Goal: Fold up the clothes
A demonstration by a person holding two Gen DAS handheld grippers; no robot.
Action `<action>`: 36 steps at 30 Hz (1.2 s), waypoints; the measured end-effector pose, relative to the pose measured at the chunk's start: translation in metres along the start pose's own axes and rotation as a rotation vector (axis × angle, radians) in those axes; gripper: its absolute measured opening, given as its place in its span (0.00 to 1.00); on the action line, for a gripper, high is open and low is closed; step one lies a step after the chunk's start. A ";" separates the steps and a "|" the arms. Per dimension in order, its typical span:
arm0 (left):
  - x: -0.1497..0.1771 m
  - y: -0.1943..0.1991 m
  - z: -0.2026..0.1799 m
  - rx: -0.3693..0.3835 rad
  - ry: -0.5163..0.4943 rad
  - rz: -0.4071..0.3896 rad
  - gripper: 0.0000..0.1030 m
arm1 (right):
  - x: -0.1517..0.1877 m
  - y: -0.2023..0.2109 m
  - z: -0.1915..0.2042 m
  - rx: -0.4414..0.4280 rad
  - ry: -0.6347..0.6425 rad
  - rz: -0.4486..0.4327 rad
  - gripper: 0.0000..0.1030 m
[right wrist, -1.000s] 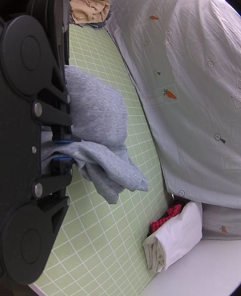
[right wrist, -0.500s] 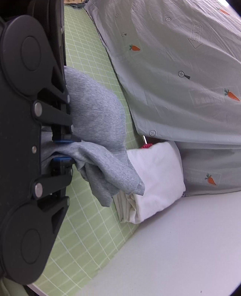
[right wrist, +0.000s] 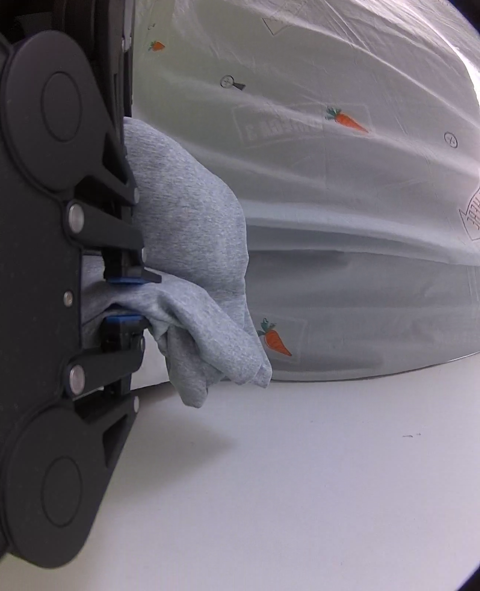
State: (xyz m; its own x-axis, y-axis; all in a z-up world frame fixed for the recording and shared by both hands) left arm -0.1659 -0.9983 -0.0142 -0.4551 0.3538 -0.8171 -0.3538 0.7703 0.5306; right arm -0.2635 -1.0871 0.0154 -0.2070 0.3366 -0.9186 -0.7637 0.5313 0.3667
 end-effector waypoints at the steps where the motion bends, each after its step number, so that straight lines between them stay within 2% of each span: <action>1: -0.001 -0.017 0.010 -0.038 -0.004 0.006 0.44 | -0.001 -0.020 -0.009 0.032 -0.006 -0.005 0.28; 2: 0.002 -0.032 0.020 -0.088 -0.021 0.019 0.53 | 0.003 -0.038 -0.016 0.060 -0.011 0.004 0.36; 3: 0.009 -0.044 0.032 -0.139 -0.032 0.047 0.60 | 0.014 -0.059 -0.024 0.095 -0.007 0.042 0.39; 5: 0.024 -0.068 0.057 -0.243 -0.054 0.105 0.62 | 0.039 -0.097 -0.037 0.158 0.011 0.132 0.38; 7: 0.038 -0.069 0.073 -0.187 0.035 0.113 0.70 | 0.061 -0.110 -0.041 0.169 0.030 0.188 0.38; 8: 0.042 -0.064 0.078 -0.184 0.054 0.109 0.75 | 0.070 -0.111 -0.041 0.170 0.026 0.203 0.39; 11: 0.050 -0.051 0.088 -0.181 0.081 0.097 0.79 | 0.093 -0.102 -0.042 0.178 -0.018 0.254 0.57; 16: 0.081 -0.007 0.075 -0.170 0.022 0.129 0.79 | 0.129 -0.058 -0.040 0.176 -0.037 0.323 0.65; 19: 0.097 0.030 0.072 -0.157 0.030 0.119 0.86 | 0.138 -0.014 -0.038 0.183 -0.076 0.342 0.81; 21: 0.104 0.054 0.068 -0.145 0.014 0.099 0.97 | 0.137 0.017 -0.034 0.165 -0.103 0.308 0.87; 24: 0.110 0.092 0.057 -0.158 -0.118 0.049 1.00 | 0.132 0.067 -0.027 0.158 -0.149 0.245 0.99; 27: 0.118 0.120 0.051 -0.172 -0.174 0.035 1.00 | 0.136 0.103 -0.018 0.172 -0.143 0.221 1.00; 30: 0.132 0.139 0.047 -0.162 -0.169 0.044 1.00 | 0.142 0.132 -0.010 0.179 -0.106 0.202 1.00; 36: 0.157 0.175 0.042 -0.152 -0.152 0.062 1.00 | 0.157 0.176 -0.007 0.174 -0.087 0.219 1.00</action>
State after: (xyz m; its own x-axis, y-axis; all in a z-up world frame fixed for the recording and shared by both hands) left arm -0.2655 -0.7857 -0.0592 -0.3554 0.4832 -0.8002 -0.4532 0.6596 0.5996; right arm -0.4348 -0.9462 -0.0651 -0.2958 0.5194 -0.8017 -0.5890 0.5615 0.5812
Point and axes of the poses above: each gripper's, at about its wrist camera, not at the fingertips, and y roughly against the way its jaws point, z to its left, x to its underside, the point moved 9 cm from there along -y, roughly the way its jaws point, and after that the axes turned 3 degrees about -x, right-handed, at the moved point
